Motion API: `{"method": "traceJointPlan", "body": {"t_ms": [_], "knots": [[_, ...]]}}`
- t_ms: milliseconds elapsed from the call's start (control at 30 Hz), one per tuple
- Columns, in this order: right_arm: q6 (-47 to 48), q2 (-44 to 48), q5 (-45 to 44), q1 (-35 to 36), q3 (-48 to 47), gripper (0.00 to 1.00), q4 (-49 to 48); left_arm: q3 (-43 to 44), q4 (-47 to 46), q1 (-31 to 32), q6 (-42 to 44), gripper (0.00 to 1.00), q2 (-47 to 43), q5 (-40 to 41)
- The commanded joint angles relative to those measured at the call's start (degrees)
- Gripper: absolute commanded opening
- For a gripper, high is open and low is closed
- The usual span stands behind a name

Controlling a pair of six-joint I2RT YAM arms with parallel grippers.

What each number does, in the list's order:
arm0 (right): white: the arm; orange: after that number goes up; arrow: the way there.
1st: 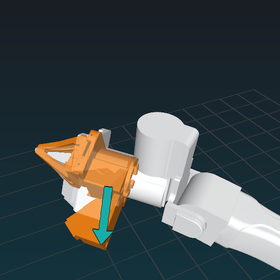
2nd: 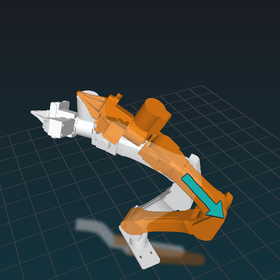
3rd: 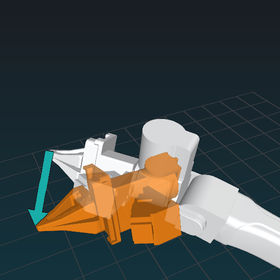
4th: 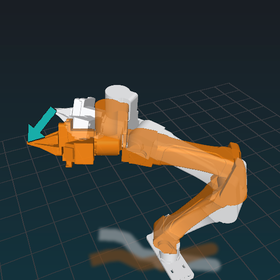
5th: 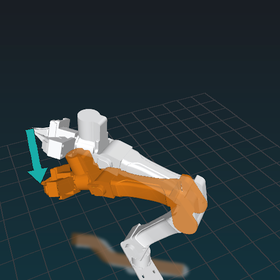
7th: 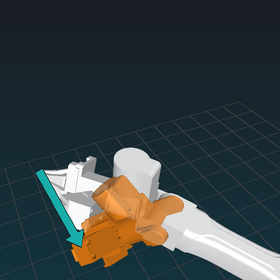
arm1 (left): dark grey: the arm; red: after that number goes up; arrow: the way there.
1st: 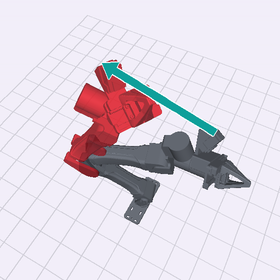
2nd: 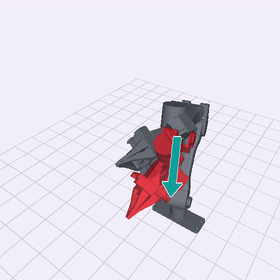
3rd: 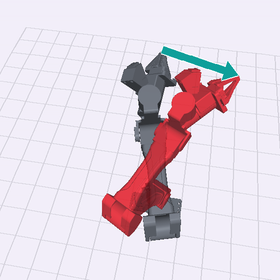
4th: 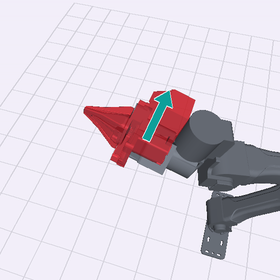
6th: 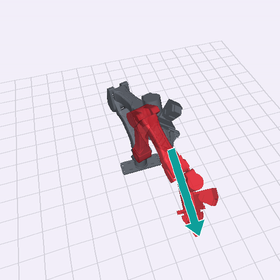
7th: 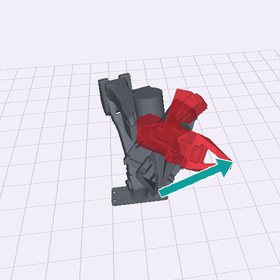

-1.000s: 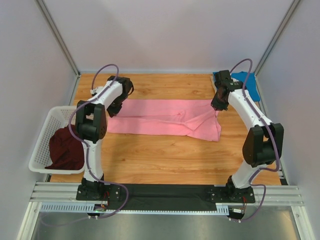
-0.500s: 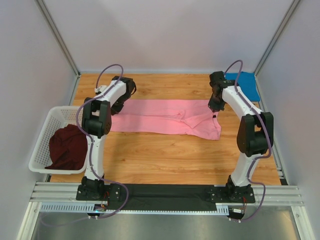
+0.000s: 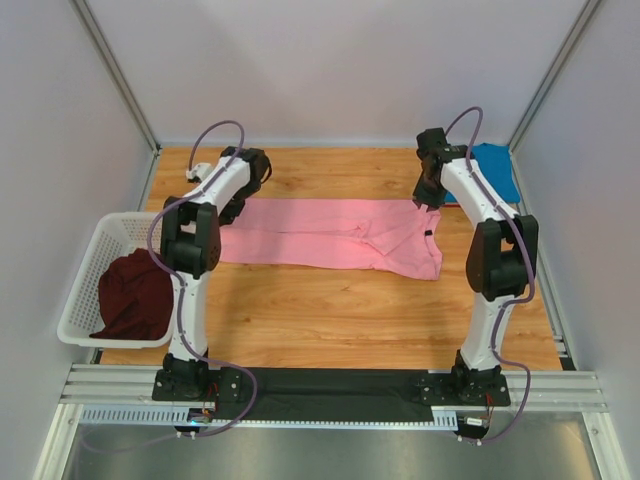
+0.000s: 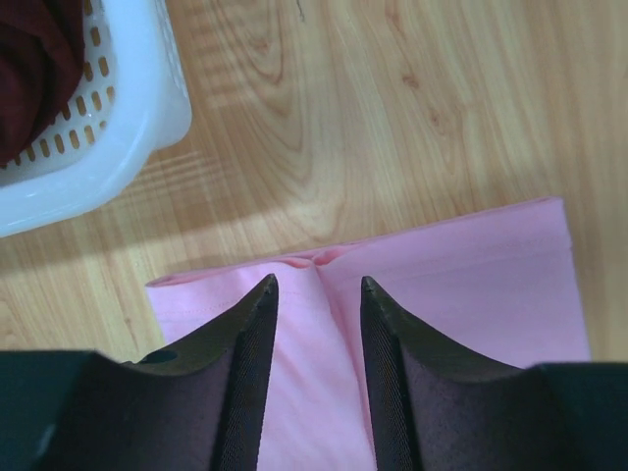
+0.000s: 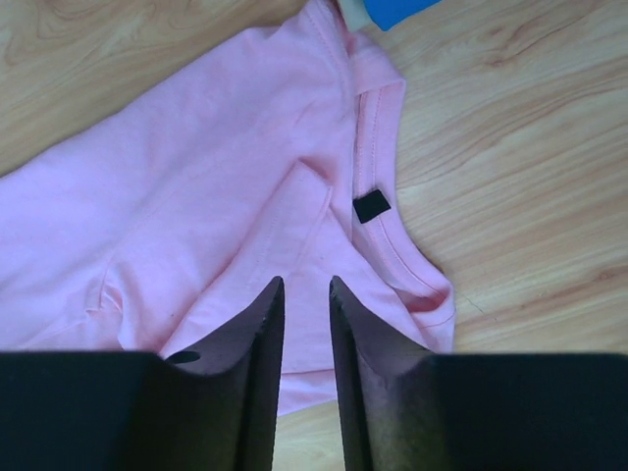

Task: Fold and stack the t-shirts
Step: Fold the tshirt

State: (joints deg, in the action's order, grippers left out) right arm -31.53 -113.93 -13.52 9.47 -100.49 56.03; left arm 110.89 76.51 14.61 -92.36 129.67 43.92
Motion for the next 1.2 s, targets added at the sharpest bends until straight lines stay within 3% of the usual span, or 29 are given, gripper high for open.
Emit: {"method": "traceJointPlan", "body": {"t_ms": [0, 100, 167, 300, 433, 667, 933, 1167], "knots": [[-0.4, 3.0, -1.5, -0.4, -1.1, 0.28, 6.1, -0.9, 19.6, 1.7, -0.2, 0.47, -8.6, 3.9], [-0.6, 9.1, -0.6, -0.3, 4.0, 0.34, 6.5, -4.7, 15.9, 4.4, 4.3, 0.49, -13.5, 5.1], [-0.3, 14.1, 0.8, -0.4, 7.7, 0.34, 5.2, -9.2, 8.0, 6.0, 12.4, 0.50, -17.2, 3.0], [2.1, 20.0, 10.6, -0.5, 20.5, 0.34, -1.8, -19.5, -5.2, 9.6, 20.3, 0.50, -22.7, -1.3], [3.8, 22.3, 11.6, -0.8, 33.6, 0.35, -6.4, -27.5, -15.7, 9.6, 23.9, 0.49, -25.4, -7.4], [2.4, 28.2, 16.2, -4.1, 45.5, 0.42, -14.4, -28.4, -16.8, 9.6, 26.4, 0.50, -19.3, -9.6], [6.0, 28.0, 13.9, -4.2, 47.9, 0.44, -17.6, -25.2, -12.9, 9.6, 24.6, 0.50, -14.3, -6.4], [9.0, 24.4, 11.0, -4.6, 46.9, 0.42, -19.6, -25.6, -16.1, 9.5, 25.2, 0.50, -14.1, -7.5]]}}
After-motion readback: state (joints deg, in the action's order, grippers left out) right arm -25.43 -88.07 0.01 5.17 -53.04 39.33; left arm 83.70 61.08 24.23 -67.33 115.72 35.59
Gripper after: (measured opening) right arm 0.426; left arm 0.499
